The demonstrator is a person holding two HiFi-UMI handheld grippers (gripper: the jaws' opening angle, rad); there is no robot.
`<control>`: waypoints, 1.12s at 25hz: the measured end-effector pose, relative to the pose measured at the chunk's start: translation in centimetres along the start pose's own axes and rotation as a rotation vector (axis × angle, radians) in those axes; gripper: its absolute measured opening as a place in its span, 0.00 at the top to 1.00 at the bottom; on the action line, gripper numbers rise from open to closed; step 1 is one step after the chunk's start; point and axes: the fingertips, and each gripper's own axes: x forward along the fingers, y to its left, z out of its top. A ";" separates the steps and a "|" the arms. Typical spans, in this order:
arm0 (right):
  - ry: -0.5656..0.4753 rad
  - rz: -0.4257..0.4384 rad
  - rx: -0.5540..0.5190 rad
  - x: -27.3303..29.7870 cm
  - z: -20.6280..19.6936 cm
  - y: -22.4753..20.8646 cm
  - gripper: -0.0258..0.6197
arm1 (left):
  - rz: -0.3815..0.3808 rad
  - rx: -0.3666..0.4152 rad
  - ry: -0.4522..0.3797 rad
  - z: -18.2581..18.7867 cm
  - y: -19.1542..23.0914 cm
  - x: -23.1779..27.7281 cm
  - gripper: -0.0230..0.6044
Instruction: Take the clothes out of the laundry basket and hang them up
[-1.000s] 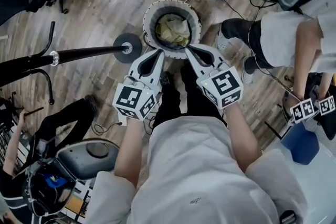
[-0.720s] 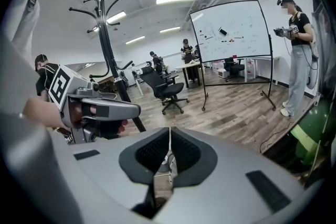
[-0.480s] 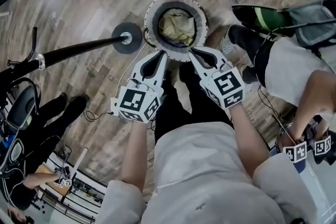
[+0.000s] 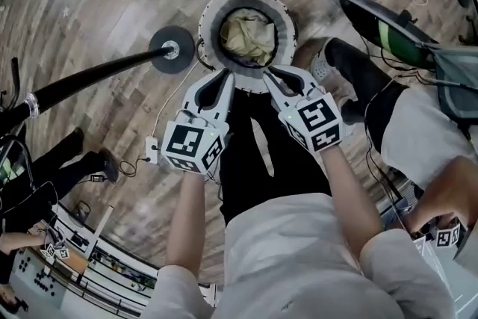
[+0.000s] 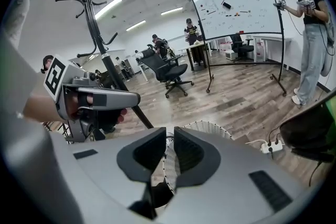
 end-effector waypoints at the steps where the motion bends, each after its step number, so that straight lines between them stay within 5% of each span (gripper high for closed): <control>1: 0.009 0.000 0.004 0.6 -0.3 -0.3 0.88 | 0.002 -0.008 0.010 -0.5 0.6 0.4 0.94; 16: 0.078 -0.020 0.017 11.1 -4.8 -4.4 0.87 | -0.017 -0.051 0.129 -8.2 8.8 5.3 0.86; 28: 0.155 0.007 0.029 19.6 -10.8 -5.9 0.84 | -0.042 -0.014 0.206 -13.8 13.8 8.6 0.82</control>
